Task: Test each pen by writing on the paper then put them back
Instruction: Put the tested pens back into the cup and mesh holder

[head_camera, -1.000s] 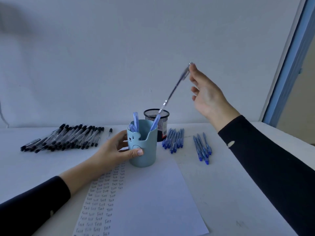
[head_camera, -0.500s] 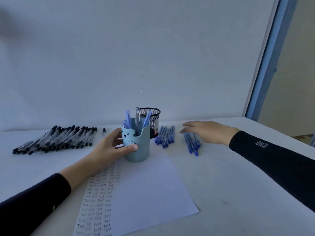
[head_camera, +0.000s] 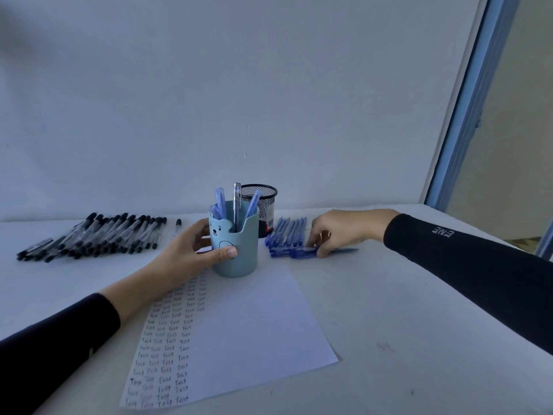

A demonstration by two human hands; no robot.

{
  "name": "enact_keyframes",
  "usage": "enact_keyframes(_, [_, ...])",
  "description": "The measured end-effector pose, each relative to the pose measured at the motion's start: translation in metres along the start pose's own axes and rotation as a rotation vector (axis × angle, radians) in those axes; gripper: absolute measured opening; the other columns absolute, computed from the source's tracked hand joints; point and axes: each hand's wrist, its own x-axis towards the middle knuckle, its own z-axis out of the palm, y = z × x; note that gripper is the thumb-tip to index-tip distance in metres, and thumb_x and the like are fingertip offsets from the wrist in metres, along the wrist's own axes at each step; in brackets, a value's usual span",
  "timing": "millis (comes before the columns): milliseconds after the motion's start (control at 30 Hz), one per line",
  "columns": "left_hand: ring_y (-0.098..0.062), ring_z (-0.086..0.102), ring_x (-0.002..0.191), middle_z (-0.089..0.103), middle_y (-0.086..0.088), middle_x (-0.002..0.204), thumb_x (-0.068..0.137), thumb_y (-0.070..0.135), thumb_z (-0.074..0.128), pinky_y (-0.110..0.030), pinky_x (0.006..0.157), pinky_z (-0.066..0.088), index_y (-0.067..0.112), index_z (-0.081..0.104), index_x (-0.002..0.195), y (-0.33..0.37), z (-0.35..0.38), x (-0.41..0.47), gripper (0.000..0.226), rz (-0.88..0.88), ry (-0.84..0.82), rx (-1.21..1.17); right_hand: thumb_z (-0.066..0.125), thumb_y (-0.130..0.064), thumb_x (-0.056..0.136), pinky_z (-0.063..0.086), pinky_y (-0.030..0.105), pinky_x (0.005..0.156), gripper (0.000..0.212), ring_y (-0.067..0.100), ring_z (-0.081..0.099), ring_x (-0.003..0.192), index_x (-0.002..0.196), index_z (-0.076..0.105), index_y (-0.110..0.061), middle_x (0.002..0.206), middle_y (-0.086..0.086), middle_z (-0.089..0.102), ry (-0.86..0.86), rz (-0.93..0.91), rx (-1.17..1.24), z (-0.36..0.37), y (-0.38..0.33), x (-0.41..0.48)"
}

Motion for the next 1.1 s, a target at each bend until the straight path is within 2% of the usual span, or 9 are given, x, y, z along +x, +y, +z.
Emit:
enact_keyframes(167, [-0.005,0.062,0.11,0.068,0.01,0.117,0.071,0.042,0.081,-0.015,0.084,0.05,0.021,0.057,0.123,0.0,0.0,0.0,0.06,-0.006,0.004,0.016,0.078,-0.022,0.083,0.044,0.016,0.07,0.028,0.008,0.054,0.077,0.105,0.061,-0.016,0.089,-0.006,0.06,-0.047,0.023,0.232,0.003,-0.008,-0.001])
enact_keyframes(233, [-0.007,0.062,0.111,0.068,0.009,0.117,0.078,0.03,0.079,-0.017,0.086,0.051,0.02,0.057,0.123,-0.001,0.001,0.001,0.051,-0.01,0.011,0.019,0.078,-0.023,0.083,0.048,0.022,0.078,0.028,0.012,0.057,0.084,0.105,0.062,-0.017,0.097,0.003,0.064,-0.128,0.038,0.316,0.004,-0.012,-0.003])
enact_keyframes(300, [-0.009,0.063,0.111,0.068,0.007,0.118,0.078,0.023,0.074,-0.019,0.087,0.051,0.019,0.056,0.124,-0.001,0.001,0.001,0.05,-0.007,0.007,0.026,0.077,-0.02,0.085,0.05,0.021,0.072,0.028,0.014,0.059,0.083,0.105,0.059,-0.014,0.095,0.004,0.064,-0.208,0.074,0.384,0.004,-0.017,-0.004])
enact_keyframes(367, [-0.01,0.062,0.112,0.068,0.006,0.119,0.079,0.022,0.073,-0.021,0.089,0.051,0.019,0.056,0.125,-0.001,0.0,0.001,0.05,-0.005,-0.003,0.034,0.074,-0.021,0.087,0.048,0.02,0.067,0.027,0.016,0.058,0.08,0.104,0.057,-0.009,0.089,0.002,0.061,-0.249,0.103,0.312,0.003,-0.025,-0.006])
enact_keyframes(467, [-0.01,0.062,0.113,0.067,0.006,0.12,0.079,0.023,0.073,-0.025,0.091,0.052,0.02,0.055,0.126,-0.001,0.0,0.0,0.05,-0.004,-0.014,0.037,0.069,-0.027,0.091,0.047,0.03,0.082,0.038,0.025,0.058,0.096,0.118,0.055,-0.004,0.107,0.009,0.059,-0.245,0.116,0.133,0.001,-0.037,-0.006])
enact_keyframes(567, [-0.01,0.062,0.113,0.068,0.006,0.119,0.079,0.024,0.074,-0.023,0.09,0.052,0.02,0.056,0.126,0.0,0.0,0.0,0.05,-0.003,-0.008,0.032,0.066,-0.032,0.093,0.04,0.03,0.069,0.035,0.021,0.049,0.085,0.111,0.051,-0.007,0.096,0.003,0.052,-0.197,0.107,-0.065,0.002,-0.049,-0.005])
enact_keyframes(667, [-0.01,0.062,0.113,0.068,0.007,0.119,0.079,0.022,0.074,-0.021,0.089,0.051,0.02,0.056,0.125,0.0,0.0,0.0,0.05,0.0,-0.009,0.027,0.055,-0.034,0.099,0.039,0.033,0.074,0.029,0.022,0.047,0.086,0.111,0.05,-0.008,0.093,0.004,0.052,-0.193,0.113,-0.107,0.001,-0.05,-0.007])
enact_keyframes(900, [-0.01,0.061,0.114,0.067,0.007,0.121,0.079,0.024,0.076,-0.024,0.092,0.051,0.02,0.056,0.127,-0.001,-0.001,0.0,0.052,-0.001,-0.014,0.027,0.036,-0.007,0.105,0.056,0.024,0.079,0.018,0.018,0.064,0.084,0.101,0.053,-0.002,0.092,0.01,0.064,-0.043,-0.059,0.832,-0.029,-0.034,-0.016])
enact_keyframes(1100, [-0.008,0.061,0.114,0.067,0.008,0.12,0.077,0.024,0.075,-0.022,0.094,0.05,0.019,0.055,0.127,-0.001,0.0,0.001,0.054,-0.007,0.002,0.031,0.034,-0.009,0.106,0.055,0.037,0.093,0.014,0.028,0.068,0.105,0.104,0.048,-0.011,0.104,0.014,0.07,0.618,-0.461,1.65,-0.069,-0.083,-0.016])
